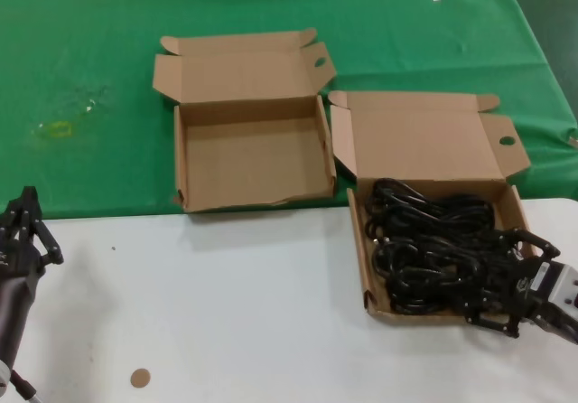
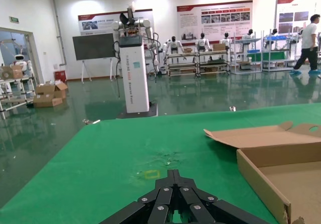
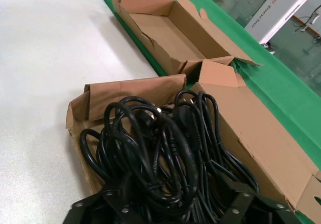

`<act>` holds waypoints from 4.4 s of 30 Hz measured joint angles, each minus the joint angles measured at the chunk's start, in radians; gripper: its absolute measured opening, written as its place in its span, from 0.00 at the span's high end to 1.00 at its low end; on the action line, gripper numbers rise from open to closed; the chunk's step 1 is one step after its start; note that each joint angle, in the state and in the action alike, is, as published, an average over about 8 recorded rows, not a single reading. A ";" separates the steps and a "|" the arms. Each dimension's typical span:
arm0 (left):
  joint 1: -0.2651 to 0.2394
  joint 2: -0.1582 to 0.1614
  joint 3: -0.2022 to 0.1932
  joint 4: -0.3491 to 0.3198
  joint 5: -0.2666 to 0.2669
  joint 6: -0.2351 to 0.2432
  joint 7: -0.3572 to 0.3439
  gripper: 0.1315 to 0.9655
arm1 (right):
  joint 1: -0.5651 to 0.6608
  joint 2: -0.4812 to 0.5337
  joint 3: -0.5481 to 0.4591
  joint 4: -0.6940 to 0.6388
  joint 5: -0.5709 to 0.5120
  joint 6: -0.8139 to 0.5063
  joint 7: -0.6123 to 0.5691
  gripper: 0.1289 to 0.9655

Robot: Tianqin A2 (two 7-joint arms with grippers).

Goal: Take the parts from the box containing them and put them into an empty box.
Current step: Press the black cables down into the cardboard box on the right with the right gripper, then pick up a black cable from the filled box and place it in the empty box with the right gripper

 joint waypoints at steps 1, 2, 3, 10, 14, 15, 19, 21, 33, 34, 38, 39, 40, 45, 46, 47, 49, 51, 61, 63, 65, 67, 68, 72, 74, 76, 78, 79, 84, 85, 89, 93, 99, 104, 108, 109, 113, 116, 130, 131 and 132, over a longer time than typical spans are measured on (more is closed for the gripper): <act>0.000 0.000 0.000 0.000 0.000 0.000 0.000 0.99 | -0.002 -0.003 0.006 0.000 -0.003 -0.004 0.000 0.35; 0.000 0.000 0.000 0.000 0.000 0.000 0.000 0.99 | -0.004 -0.007 0.011 0.000 -0.006 -0.009 -0.001 0.38; 0.000 0.000 0.000 0.000 0.000 0.000 0.000 0.99 | -0.005 -0.010 0.017 0.000 -0.008 -0.013 -0.002 0.41; 0.000 0.000 0.000 0.000 0.000 0.000 0.000 0.99 | -0.013 -0.033 0.050 -0.003 -0.019 -0.041 -0.015 0.50; 0.000 0.000 0.000 0.000 0.000 0.000 0.000 0.99 | -0.015 -0.044 0.066 -0.005 -0.021 -0.055 -0.024 0.62; 0.000 0.000 0.000 0.000 0.000 0.000 0.000 0.99 | -0.016 -0.047 0.070 -0.006 -0.021 -0.059 -0.026 0.65; 0.000 0.000 0.000 0.000 0.000 0.000 0.000 0.99 | -0.018 -0.056 0.084 -0.008 -0.021 -0.071 -0.036 0.73; 0.000 0.000 0.000 0.000 0.000 0.000 0.000 0.99 | -0.020 -0.060 0.090 -0.009 -0.021 -0.077 -0.040 0.77; 0.000 0.000 0.000 0.000 0.000 0.000 0.000 0.99 | -0.031 -0.073 0.127 -0.001 -0.023 -0.098 -0.056 0.89; 0.000 0.000 0.000 0.000 0.000 0.000 0.000 0.99 | -0.032 -0.073 0.131 0.002 -0.025 -0.098 -0.055 0.89; 0.000 0.000 0.000 0.000 0.000 0.000 0.000 0.99 | -0.041 -0.071 0.146 0.018 -0.035 -0.099 -0.047 0.91; 0.000 0.000 0.000 0.000 0.000 0.000 0.000 0.99 | -0.043 -0.071 0.150 0.024 -0.039 -0.099 -0.044 0.91; 0.000 0.000 0.000 0.000 0.000 0.000 0.000 0.99 | -0.046 -0.070 0.155 0.030 -0.043 -0.099 -0.040 0.91; 0.000 0.000 0.000 0.000 0.000 0.000 0.000 0.99 | -0.058 -0.069 0.178 0.066 -0.065 -0.098 -0.022 0.91; 0.000 0.000 0.000 0.000 0.000 0.000 0.000 0.99 | -0.058 -0.070 0.182 0.072 -0.071 -0.098 -0.017 0.91; 0.000 0.000 0.000 0.000 0.000 0.000 0.000 0.99 | -0.057 -0.072 0.186 0.078 -0.076 -0.099 -0.013 0.91; 0.000 0.000 0.000 0.000 0.000 0.000 0.000 0.99 | -0.051 -0.076 0.191 0.088 -0.089 -0.102 -0.005 0.91; 0.000 0.000 0.000 0.000 0.000 0.000 0.000 0.99 | -0.038 -0.084 0.193 0.096 -0.105 -0.108 0.003 0.91; 0.000 0.000 0.000 0.000 0.000 0.000 0.000 0.99 | 0.116 -0.160 0.150 0.109 -0.211 -0.184 0.035 0.91; 0.000 0.000 0.000 0.000 0.000 0.000 0.000 0.99 | 0.155 -0.182 0.133 0.103 -0.230 -0.202 0.035 0.91; 0.000 0.000 0.000 0.000 0.000 0.000 0.000 0.99 | 0.194 -0.206 0.114 0.093 -0.248 -0.221 0.033 0.91; 0.000 0.000 0.000 0.000 0.000 0.000 0.000 0.99 | 0.232 -0.230 0.095 0.081 -0.265 -0.238 0.028 0.91; 0.000 0.000 0.000 0.000 0.000 0.000 0.000 0.99 | 0.251 -0.243 0.085 0.073 -0.273 -0.246 0.025 0.91; 0.000 0.000 0.000 0.000 0.000 0.000 0.000 0.99 | 0.322 -0.297 0.046 0.035 -0.302 -0.273 0.008 0.91; 0.000 0.000 0.000 0.000 0.000 0.000 0.000 0.99 | 0.356 -0.326 0.027 0.010 -0.315 -0.282 -0.003 0.91; 0.000 0.000 0.000 0.000 0.000 0.000 0.000 0.99 | 0.387 -0.353 0.010 -0.016 -0.327 -0.289 -0.015 0.91; 0.000 0.000 0.000 0.000 0.000 0.000 0.000 0.99 | 0.415 -0.380 -0.006 -0.042 -0.339 -0.295 -0.026 0.91; 0.000 0.000 0.000 0.000 0.000 0.000 0.000 0.99 | 0.429 -0.393 -0.013 -0.054 -0.344 -0.297 -0.032 0.91; 0.000 0.000 0.000 0.000 0.000 0.000 0.000 0.99 | 0.488 -0.451 -0.041 -0.108 -0.371 -0.306 -0.051 0.91; 0.000 0.000 0.000 0.000 0.000 0.000 0.000 0.99 | 0.499 -0.461 -0.046 -0.118 -0.376 -0.308 -0.053 0.91; 0.000 0.000 0.000 0.000 0.000 0.000 0.000 0.99 | 0.540 -0.502 -0.061 -0.155 -0.395 -0.313 -0.061 0.91; 0.000 0.000 0.000 0.000 0.000 0.000 0.000 0.99 | 0.576 -0.539 -0.074 -0.192 -0.412 -0.316 -0.068 0.91; 0.000 0.000 0.000 0.000 0.000 0.000 0.000 0.99 | 0.624 -0.588 -0.092 -0.256 -0.422 -0.314 -0.090 0.91; 0.000 0.000 0.000 0.000 0.000 0.000 0.000 0.99 | 0.668 -0.628 -0.109 -0.331 -0.415 -0.303 -0.124 0.91; 0.000 0.000 0.000 0.000 0.000 0.000 0.000 0.99 | 0.707 -0.661 -0.122 -0.398 -0.406 -0.292 -0.154 0.91; 0.000 0.000 0.000 0.000 0.000 0.000 0.000 0.99 | 0.716 -0.669 -0.125 -0.415 -0.404 -0.290 -0.161 0.91; 0.000 0.000 0.000 0.000 0.000 0.000 0.000 0.99 | 0.755 -0.699 -0.137 -0.479 -0.395 -0.279 -0.188 0.91; 0.000 0.000 0.000 0.000 0.000 0.000 0.000 0.99 | 0.781 -0.720 -0.145 -0.525 -0.388 -0.271 -0.209 0.91; 0.000 0.000 0.000 0.000 0.000 0.000 0.000 0.99 | 0.858 -0.784 -0.160 -0.702 -0.320 -0.217 -0.320 0.91; 0.000 0.000 0.000 0.000 0.000 0.000 0.000 0.99 | 0.863 -0.787 -0.160 -0.710 -0.316 -0.214 -0.325 0.91; 0.000 0.000 0.000 0.000 0.000 0.000 0.000 0.99 | 0.867 -0.790 -0.160 -0.717 -0.312 -0.211 -0.330 0.91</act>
